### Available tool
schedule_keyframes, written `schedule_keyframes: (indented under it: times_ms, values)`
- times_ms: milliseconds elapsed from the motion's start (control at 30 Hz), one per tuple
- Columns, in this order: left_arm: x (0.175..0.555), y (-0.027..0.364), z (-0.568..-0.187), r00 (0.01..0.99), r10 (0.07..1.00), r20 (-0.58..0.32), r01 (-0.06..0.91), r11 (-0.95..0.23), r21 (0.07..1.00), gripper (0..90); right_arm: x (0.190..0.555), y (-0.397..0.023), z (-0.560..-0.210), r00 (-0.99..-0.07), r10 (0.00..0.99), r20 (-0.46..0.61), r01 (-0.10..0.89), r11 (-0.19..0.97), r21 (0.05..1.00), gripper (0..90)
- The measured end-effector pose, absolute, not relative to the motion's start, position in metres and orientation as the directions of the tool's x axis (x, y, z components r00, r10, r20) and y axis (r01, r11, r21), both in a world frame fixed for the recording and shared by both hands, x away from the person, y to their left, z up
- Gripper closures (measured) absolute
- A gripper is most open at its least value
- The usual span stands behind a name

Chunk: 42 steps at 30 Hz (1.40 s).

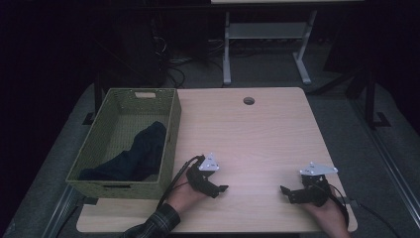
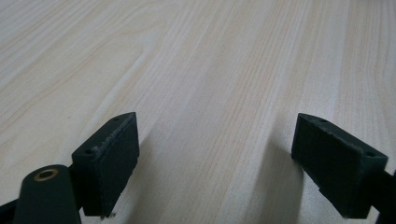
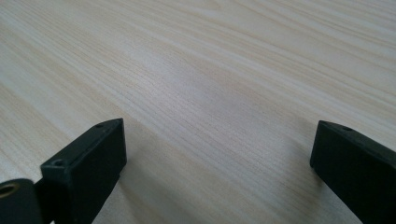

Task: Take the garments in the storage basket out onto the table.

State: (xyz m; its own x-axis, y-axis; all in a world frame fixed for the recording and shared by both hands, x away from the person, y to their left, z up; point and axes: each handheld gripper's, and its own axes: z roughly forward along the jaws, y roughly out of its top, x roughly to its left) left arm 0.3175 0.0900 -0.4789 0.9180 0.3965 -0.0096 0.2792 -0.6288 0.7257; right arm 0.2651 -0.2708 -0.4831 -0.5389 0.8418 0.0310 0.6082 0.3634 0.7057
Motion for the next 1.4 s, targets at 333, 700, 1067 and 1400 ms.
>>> schedule_keyframes:
  times_ms: [333, 700, 1067, 1400]
  values:
    - [0.319, 0.089, -0.479, 0.919, 0.393, -0.006, 0.277, -0.636, 0.72, 12.9, 0.265, -0.271, -0.483, -0.539, 0.842, 0.031, 0.609, 0.363, 0.705, 3.0]
    - [0.32, 0.089, -0.474, 0.919, 0.393, -0.007, 0.281, -0.645, 0.711, 13.5, 0.265, -0.271, -0.483, -0.539, 0.842, 0.031, 0.608, 0.364, 0.706, 3.0]
    - [0.32, 0.095, -0.468, 0.917, 0.398, -0.037, 0.299, -0.621, 0.724, 13.7, 0.265, -0.271, -0.483, -0.55, 0.835, 0.028, 0.601, 0.372, 0.707, 3.0]
    - [0.322, 0.102, -0.463, 0.916, 0.399, -0.032, 0.297, -0.624, 0.723, 13.7, 0.265, -0.27, -0.483, -0.555, 0.831, 0.029, 0.599, 0.376, 0.707, 3.0]
